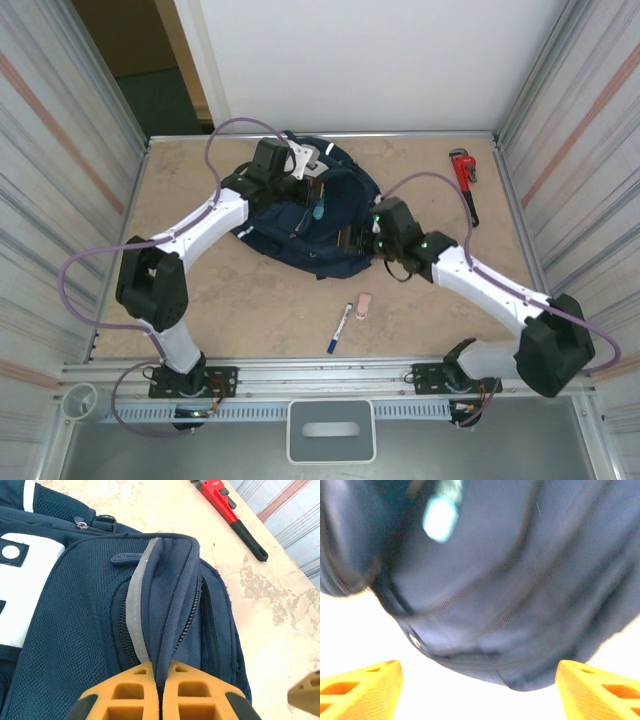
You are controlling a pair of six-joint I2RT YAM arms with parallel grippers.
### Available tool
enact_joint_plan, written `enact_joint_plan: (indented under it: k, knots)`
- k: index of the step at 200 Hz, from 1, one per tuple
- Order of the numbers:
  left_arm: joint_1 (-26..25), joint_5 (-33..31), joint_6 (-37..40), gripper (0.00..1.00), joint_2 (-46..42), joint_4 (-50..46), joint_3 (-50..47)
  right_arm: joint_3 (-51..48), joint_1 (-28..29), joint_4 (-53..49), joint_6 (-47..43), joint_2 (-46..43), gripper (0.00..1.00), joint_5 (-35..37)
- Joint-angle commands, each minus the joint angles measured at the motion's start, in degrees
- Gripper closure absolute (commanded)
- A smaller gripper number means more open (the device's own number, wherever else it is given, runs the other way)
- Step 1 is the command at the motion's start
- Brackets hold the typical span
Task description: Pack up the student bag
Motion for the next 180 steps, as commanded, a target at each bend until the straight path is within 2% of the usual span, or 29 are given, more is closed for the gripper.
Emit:
enact_joint_plan:
  k: [1, 26, 54, 101, 137, 168, 180]
  knots:
    - [-0.01, 1.54, -0.08, 1.0, -2.54, 4.65, -0.31, -4.46, 5.69, -12.45, 3.66, -1.05, 0.14, 11.83]
    - [-0.01, 2.0, -0.59, 1.0, -1.93, 5.26, -0.85, -6.71, 11.95, -10.65, 10.23, 2.34, 0.1, 13.72]
    - [-0.19, 2.55, -0.71, 1.0, -1.58, 5.22, -1.27, -5.98, 14.38, -10.64, 12.96, 8.66, 0.12, 14.99]
    - [-0.52, 2.03, -0.55, 1.0, -2.73, 5.18, -2.73, -7.12, 14.76, -11.04, 14.45, 10.19, 0.3, 13.82]
    - [-0.71, 2.1, -0.44, 1.0, -2.56, 5.27, -2.66, -9.17, 14.76, -11.52, 15.3, 8.51, 0.49, 13.18]
    - [-0.76, 2.05, -0.35, 1.0, -2.41, 5.18, -2.69, -11.1, 14.71, -11.39, 16.28, 7.81, 0.54, 12.11]
    - [-0.79, 2.04, -0.35, 1.0, -2.47, 5.17, -2.81, -11.84, 14.76, -11.45, 16.46, 7.08, 0.6, 12.01]
